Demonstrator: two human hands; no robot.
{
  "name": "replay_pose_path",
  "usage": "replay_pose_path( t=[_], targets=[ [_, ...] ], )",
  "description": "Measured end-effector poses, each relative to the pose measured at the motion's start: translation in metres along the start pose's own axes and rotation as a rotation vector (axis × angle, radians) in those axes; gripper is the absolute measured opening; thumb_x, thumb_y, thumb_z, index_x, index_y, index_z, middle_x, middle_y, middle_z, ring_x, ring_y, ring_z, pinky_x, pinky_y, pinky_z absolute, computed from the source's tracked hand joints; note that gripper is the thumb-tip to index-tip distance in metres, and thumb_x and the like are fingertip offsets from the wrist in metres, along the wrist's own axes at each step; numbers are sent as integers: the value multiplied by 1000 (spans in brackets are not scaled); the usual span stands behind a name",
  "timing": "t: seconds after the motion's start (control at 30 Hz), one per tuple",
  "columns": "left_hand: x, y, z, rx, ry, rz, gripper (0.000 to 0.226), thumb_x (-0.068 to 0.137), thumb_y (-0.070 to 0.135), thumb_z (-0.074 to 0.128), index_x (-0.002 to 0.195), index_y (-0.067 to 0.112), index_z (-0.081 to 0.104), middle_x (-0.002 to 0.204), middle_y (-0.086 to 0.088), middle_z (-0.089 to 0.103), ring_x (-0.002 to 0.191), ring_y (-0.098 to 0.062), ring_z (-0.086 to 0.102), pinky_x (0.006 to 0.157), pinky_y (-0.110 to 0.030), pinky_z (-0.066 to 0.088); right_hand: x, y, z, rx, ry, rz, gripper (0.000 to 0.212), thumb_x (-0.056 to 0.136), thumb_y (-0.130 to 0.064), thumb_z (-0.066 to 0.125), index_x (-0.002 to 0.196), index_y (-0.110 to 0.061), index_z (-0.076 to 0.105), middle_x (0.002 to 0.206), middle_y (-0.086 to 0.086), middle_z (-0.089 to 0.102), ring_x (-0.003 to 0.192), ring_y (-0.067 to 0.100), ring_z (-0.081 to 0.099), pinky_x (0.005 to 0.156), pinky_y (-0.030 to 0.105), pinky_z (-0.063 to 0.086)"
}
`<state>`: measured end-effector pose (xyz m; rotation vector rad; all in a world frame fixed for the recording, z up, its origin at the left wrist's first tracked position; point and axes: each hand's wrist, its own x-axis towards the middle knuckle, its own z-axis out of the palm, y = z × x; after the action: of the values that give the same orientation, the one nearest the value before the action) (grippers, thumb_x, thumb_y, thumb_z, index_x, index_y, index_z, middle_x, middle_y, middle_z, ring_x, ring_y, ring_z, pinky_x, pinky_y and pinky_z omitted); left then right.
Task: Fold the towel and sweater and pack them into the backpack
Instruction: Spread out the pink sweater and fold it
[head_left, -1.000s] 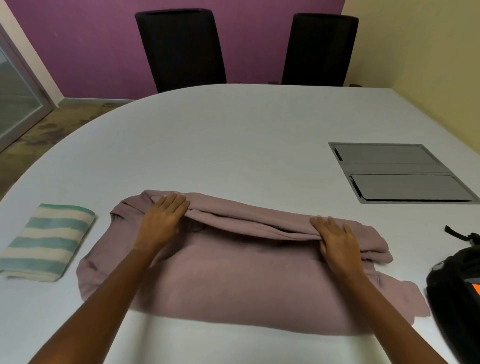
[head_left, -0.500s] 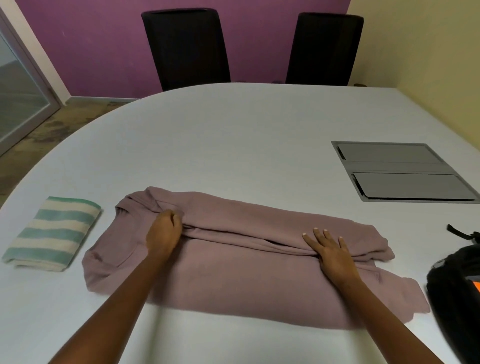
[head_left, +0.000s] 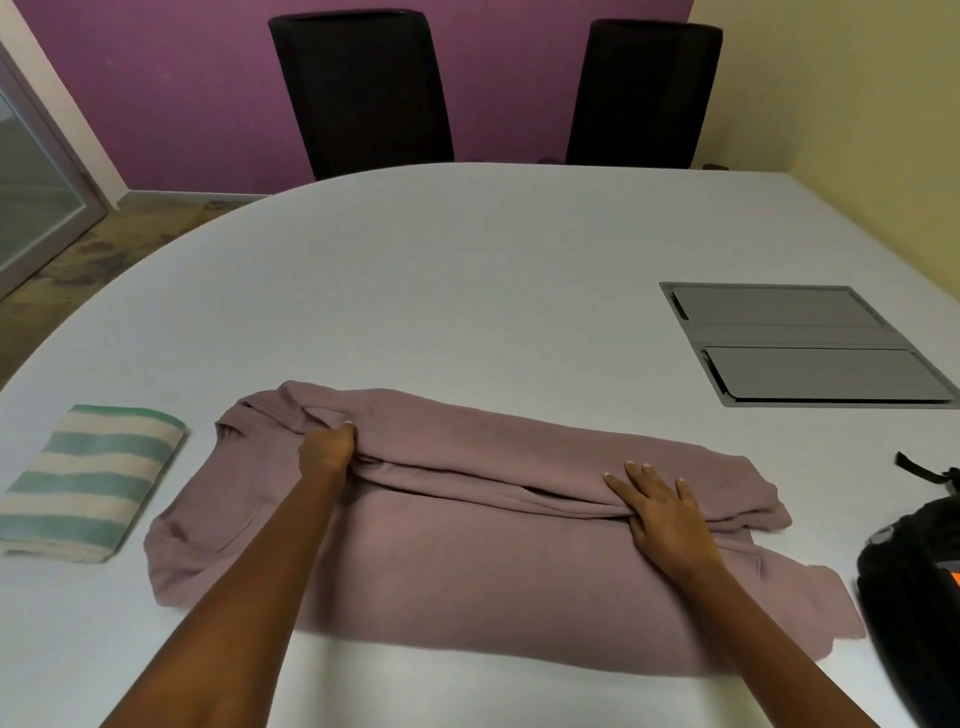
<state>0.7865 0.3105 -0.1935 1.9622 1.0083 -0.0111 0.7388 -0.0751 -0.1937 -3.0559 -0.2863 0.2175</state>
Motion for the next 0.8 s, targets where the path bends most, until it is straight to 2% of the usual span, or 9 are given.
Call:
replay_pose_path(
  t=[0.07,0.13,0.23,0.3,0.4,0.5,0.63,0.73,0.8],
  targets=[
    [4,7,-1,-152,-16,-12,39,92,16,46,119,-11,51,116,-31,56,106,-43,54,93,-47,47,2,2,5,11,77,-25,55,81,1,62,132,-21,54,138,13,50,129,35,45,103,56,32],
    [1,22,-6,-462,-68,-37,27,92,10,42,111,-7,54,100,-23,60,90,-33,57,77,-36,49,4,5,10,-14,156,-57,56,66,6,74,116,-18,67,118,13,65,109,38,61,87,58,45],
    [-2,39,-16,-802,-154,-38,21,96,10,40,79,9,53,78,-7,57,69,-15,60,57,-23,50,6,2,4,-18,267,-96,49,64,6,63,108,-15,70,106,12,71,97,36,67,78,54,51],
    [-11,40,-24,-924,-191,-7,28,97,9,36,73,12,50,64,-2,59,50,-5,60,48,-16,50,4,4,2,-1,372,-107,48,63,1,55,106,-13,71,104,12,71,94,34,68,78,52,52],
    [-24,19,-26,-1028,-208,-43,29,98,7,33,74,12,50,48,7,63,46,-2,61,51,-14,52,-2,12,6,13,470,-158,44,76,-4,42,107,-11,71,107,11,71,98,32,67,81,48,52],
    [-27,-16,-23,-884,-212,-148,26,97,7,36,75,11,50,69,-3,62,63,-12,60,55,-18,52,-7,18,18,-81,428,-235,51,74,-5,33,107,-16,71,108,8,71,97,29,68,79,46,54],
    [-19,-35,-23,-624,-222,-150,21,96,9,44,75,11,47,81,-7,53,69,-16,53,52,-19,52,-5,15,18,-6,225,-154,57,63,6,53,112,-19,68,115,9,67,103,31,66,86,49,50],
    [-11,-33,-23,-423,-142,-48,25,94,9,50,70,10,43,72,-13,51,63,-24,52,43,-20,51,-4,8,0,116,22,-67,61,73,-31,35,132,-28,52,143,-1,45,135,21,40,112,41,25],
    [-12,-30,-22,-281,-11,35,22,90,10,56,71,7,45,74,-16,53,69,-29,54,58,-34,54,-3,1,-5,149,-9,-68,81,63,-53,15,136,-33,46,148,-6,38,139,15,30,115,36,15]
  ],
)
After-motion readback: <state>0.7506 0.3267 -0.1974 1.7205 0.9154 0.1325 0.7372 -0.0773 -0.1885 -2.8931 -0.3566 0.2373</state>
